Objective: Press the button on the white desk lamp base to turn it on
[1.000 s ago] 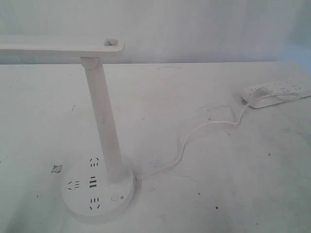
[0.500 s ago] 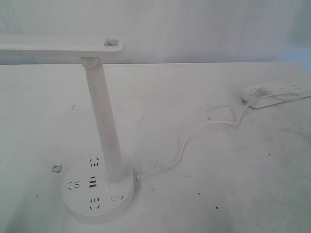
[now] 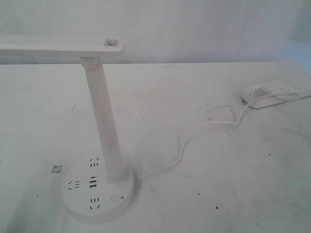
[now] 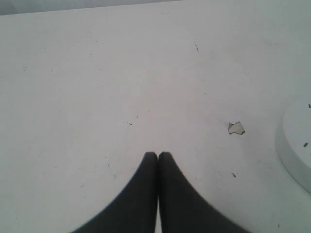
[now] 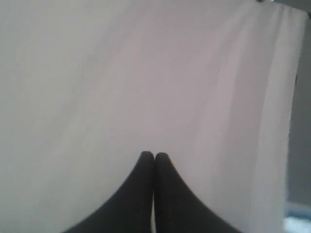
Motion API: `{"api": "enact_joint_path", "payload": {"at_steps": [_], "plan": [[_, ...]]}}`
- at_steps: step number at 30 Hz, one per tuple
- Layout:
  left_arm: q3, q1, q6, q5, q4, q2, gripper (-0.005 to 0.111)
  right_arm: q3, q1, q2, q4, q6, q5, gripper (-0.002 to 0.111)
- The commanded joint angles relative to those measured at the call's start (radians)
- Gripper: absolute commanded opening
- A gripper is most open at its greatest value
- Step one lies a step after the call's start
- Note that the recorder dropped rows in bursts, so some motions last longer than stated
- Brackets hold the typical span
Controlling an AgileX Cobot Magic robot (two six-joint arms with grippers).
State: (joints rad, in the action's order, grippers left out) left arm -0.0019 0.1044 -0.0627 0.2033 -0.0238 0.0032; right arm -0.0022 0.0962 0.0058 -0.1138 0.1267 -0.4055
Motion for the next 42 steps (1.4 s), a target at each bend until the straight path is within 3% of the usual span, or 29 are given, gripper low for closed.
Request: {"api": "enact_joint_path", "payload": {"at_steps": [1, 5, 11, 15, 17, 19, 22, 24, 27, 28, 30, 34, 38, 42], "plan": [[0.002, -0.008, 0.000, -0.002, 0.003, -0.003, 0.000, 0.002, 0.004, -0.006, 0.469, -0.586, -0.079, 0.000], [0.002, -0.008, 0.000, -0.002, 0.003, -0.003, 0.000, 0.002, 0.004, 0.001, 0.953, -0.521, -0.039, 0.000], [0.002, -0.008, 0.000, -0.002, 0.003, -0.003, 0.000, -0.099, 0.004, 0.248, 0.927, -0.549, -0.037, 0.000], [0.002, -0.008, 0.000, -0.002, 0.003, -0.003, 0.000, -0.252, 0.004, 0.462, 0.659, -0.667, 0.046, 0.000], [0.002, -0.008, 0.000, -0.002, 0.003, -0.003, 0.000, -0.359, 0.004, 0.631, 0.355, -0.890, 0.125, 0.000], [0.002, -0.008, 0.000, -0.002, 0.003, -0.003, 0.000, -0.406, 0.004, 0.747, 0.258, -1.022, 0.059, 0.000], [0.002, -0.008, 0.000, -0.002, 0.003, -0.003, 0.000, -0.415, 0.004, 0.847, 0.258, -1.022, -0.146, 0.000], [0.002, -0.008, 0.000, -0.002, 0.003, -0.003, 0.000, -0.416, 0.004, 0.872, 0.137, -1.123, -0.145, 0.000], [0.002, -0.008, 0.000, -0.002, 0.003, -0.003, 0.000, -0.420, 0.004, 0.921, -0.399, -1.429, -0.118, 0.000], [0.002, -0.008, 0.000, -0.002, 0.003, -0.003, 0.000, -0.430, 0.004, 0.969, -0.619, -1.637, -0.123, 0.000], [0.002, -0.008, 0.000, -0.002, 0.003, -0.003, 0.000, -0.437, 0.004, 1.078, -0.802, -1.835, -0.196, 0.000], [0.002, -0.008, 0.000, -0.002, 0.003, -0.003, 0.000, -0.441, 0.004, 1.327, -0.927, -1.920, -0.498, 0.000], [0.002, -0.008, 0.000, -0.002, 0.003, -0.003, 0.000, -0.441, 0.000, 1.447, -1.007, -1.966, -0.623, 0.000], [0.002, -0.008, 0.000, -0.002, 0.003, -0.003, 0.000, -0.448, -0.068, 1.527, -1.020, -1.966, -0.668, 0.000]]}}
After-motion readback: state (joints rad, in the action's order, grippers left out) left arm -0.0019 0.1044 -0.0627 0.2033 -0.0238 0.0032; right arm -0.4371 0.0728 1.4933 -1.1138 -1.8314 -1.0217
